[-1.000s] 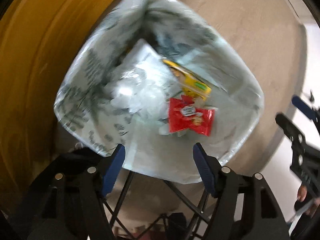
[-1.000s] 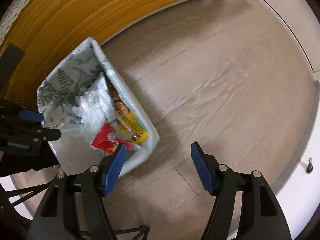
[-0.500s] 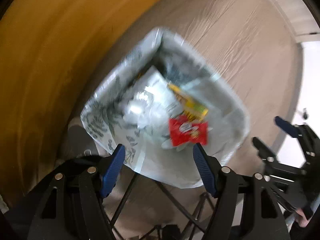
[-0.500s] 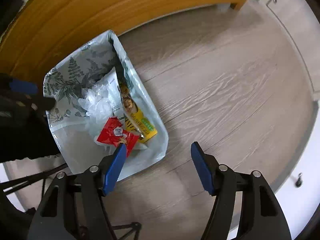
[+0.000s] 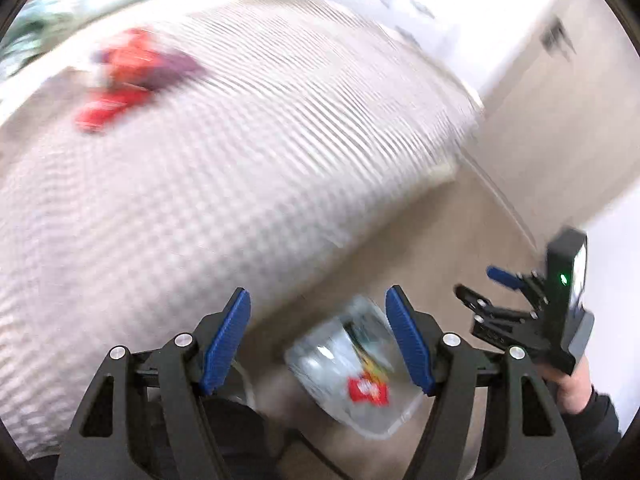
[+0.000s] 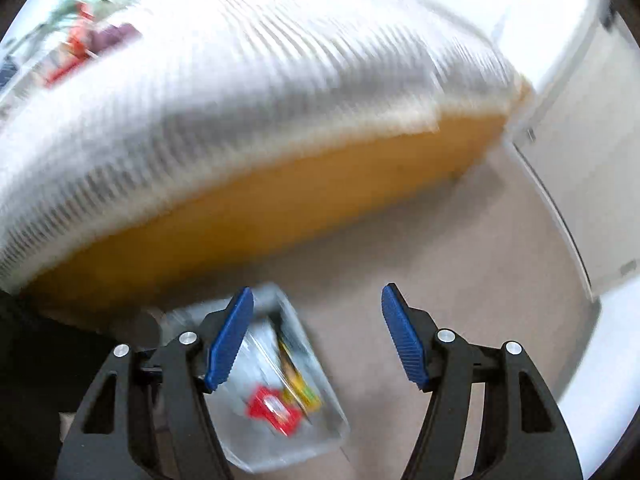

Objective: Collect trash
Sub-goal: 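Raise both tools from the bin back toward the bed, then grasp a clear plastic bottle with the left tool while the right tool grasps a red snack bag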

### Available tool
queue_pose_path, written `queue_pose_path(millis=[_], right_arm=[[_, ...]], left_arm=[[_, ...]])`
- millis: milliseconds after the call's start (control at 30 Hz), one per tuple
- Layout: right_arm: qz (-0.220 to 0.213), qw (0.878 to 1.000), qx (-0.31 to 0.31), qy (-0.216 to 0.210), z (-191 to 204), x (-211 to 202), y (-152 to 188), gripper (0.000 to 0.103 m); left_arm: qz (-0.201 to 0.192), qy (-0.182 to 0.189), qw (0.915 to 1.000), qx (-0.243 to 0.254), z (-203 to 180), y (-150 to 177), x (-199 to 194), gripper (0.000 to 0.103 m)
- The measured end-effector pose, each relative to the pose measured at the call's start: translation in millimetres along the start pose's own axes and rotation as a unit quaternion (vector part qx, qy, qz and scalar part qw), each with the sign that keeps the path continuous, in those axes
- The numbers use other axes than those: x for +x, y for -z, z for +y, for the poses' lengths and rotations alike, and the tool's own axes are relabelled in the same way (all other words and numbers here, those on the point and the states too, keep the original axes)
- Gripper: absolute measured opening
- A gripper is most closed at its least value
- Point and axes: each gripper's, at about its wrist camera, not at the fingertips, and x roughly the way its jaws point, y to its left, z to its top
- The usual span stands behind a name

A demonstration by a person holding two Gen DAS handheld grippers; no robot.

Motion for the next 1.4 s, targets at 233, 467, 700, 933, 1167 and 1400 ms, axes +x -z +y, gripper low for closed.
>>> queue_pose_path(millis=[233,467,700,933,1167,1400], right_arm=[[-0.069,0.993,-0.08,-0.05,107,-39,-58,0.064],[-0.069,0.983,-0.145,-0.088,194,-38,-73,0.064],[-0.085,0.973,-0.195,-0.088,254,-33,-101,0.064],[-0.119,0.958,-0.249,-0.073,308,-19,-132,0.064],[-0.157,0.947,-0.278,-0.041,361,15,-182,0.064],[-0.136,0.94,-0.31,-0.04,395,51,-222,0.064]], left_arm=[[-0.135,-0.048,0.9729,-0.181,172,0,-91,0.067],[-0.254,-0.026,0.8894,-0.379,317,29,-125,0.049],[-0.269,-0.142,0.8706,-0.387,387,-5,-102,0.038],[-0.26,-0.173,0.8773,-0.365,418,-31,-80,0.0],[-0.31,-0.175,0.8496,-0.389,423,-9,-115,0.0],[-0.323,-0.151,0.8463,-0.396,432,-1,-128,0.0]])
